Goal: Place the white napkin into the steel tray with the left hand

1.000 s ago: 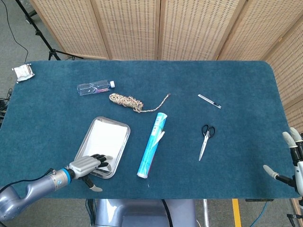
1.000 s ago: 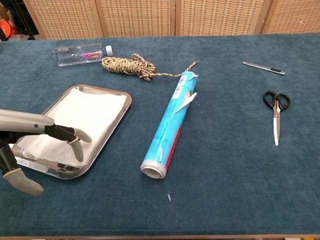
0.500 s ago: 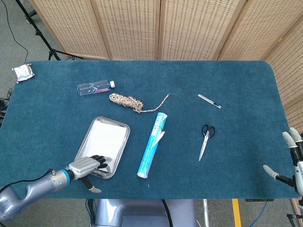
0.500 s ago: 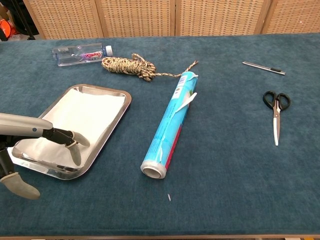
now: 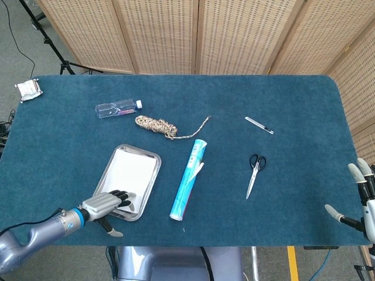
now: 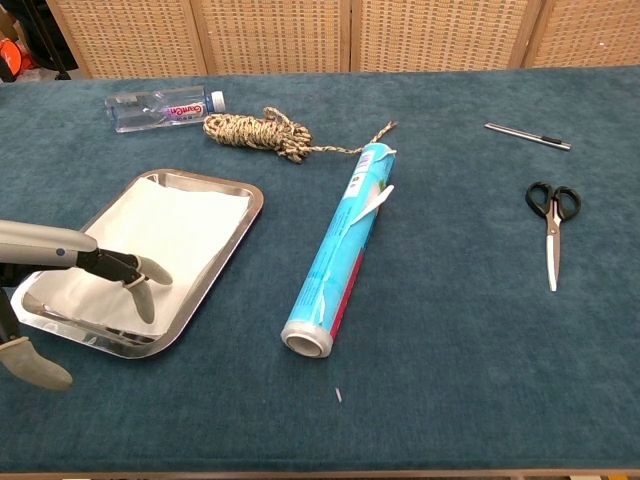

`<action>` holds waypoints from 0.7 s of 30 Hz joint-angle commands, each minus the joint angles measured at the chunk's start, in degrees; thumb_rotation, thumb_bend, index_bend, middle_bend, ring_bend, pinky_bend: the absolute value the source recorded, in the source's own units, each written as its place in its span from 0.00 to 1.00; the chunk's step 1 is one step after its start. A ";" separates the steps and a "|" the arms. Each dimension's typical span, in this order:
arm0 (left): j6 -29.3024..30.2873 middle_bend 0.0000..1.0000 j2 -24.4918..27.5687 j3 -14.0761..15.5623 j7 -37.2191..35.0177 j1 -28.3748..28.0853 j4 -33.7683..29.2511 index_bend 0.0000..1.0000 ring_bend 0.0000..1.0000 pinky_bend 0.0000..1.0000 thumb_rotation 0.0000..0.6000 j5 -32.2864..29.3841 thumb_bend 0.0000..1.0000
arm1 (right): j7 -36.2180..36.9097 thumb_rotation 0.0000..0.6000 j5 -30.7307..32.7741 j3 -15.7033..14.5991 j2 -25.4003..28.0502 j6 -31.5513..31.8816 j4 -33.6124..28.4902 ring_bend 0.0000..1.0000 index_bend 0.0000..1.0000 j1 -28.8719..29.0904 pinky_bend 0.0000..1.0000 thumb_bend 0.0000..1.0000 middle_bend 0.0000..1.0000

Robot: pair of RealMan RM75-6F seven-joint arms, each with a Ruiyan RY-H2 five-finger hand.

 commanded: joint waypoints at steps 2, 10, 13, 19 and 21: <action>-0.08 0.07 -0.08 0.11 -0.14 -0.02 0.18 0.27 0.02 0.08 0.64 -0.02 0.11 | 0.11 1.00 0.03 0.02 0.00 0.04 0.01 0.00 0.00 -0.01 0.00 0.00 0.00; -0.28 0.07 0.26 0.54 0.11 -0.18 0.09 0.27 0.02 0.08 0.64 0.36 0.11 | 0.17 1.00 0.13 0.04 0.00 -0.05 0.02 0.00 0.00 0.00 0.00 0.00 0.00; -0.07 0.07 0.72 0.67 0.08 -0.15 -0.07 0.27 0.02 0.08 0.64 0.51 0.11 | 0.06 1.00 0.05 0.01 -0.01 -0.09 0.01 0.00 0.00 0.03 0.00 0.00 0.00; 0.10 0.07 1.12 0.89 -0.09 -0.13 -0.01 0.27 0.02 0.08 0.64 0.77 0.11 | -0.09 1.00 -0.01 -0.02 -0.04 -0.11 -0.04 0.00 0.00 0.05 0.00 0.00 0.00; -0.10 0.07 1.19 1.00 -0.25 -0.22 0.12 0.27 0.02 0.08 0.64 0.81 0.11 | -0.13 1.00 -0.02 -0.04 -0.03 -0.14 -0.07 0.00 0.00 0.06 0.00 0.00 0.00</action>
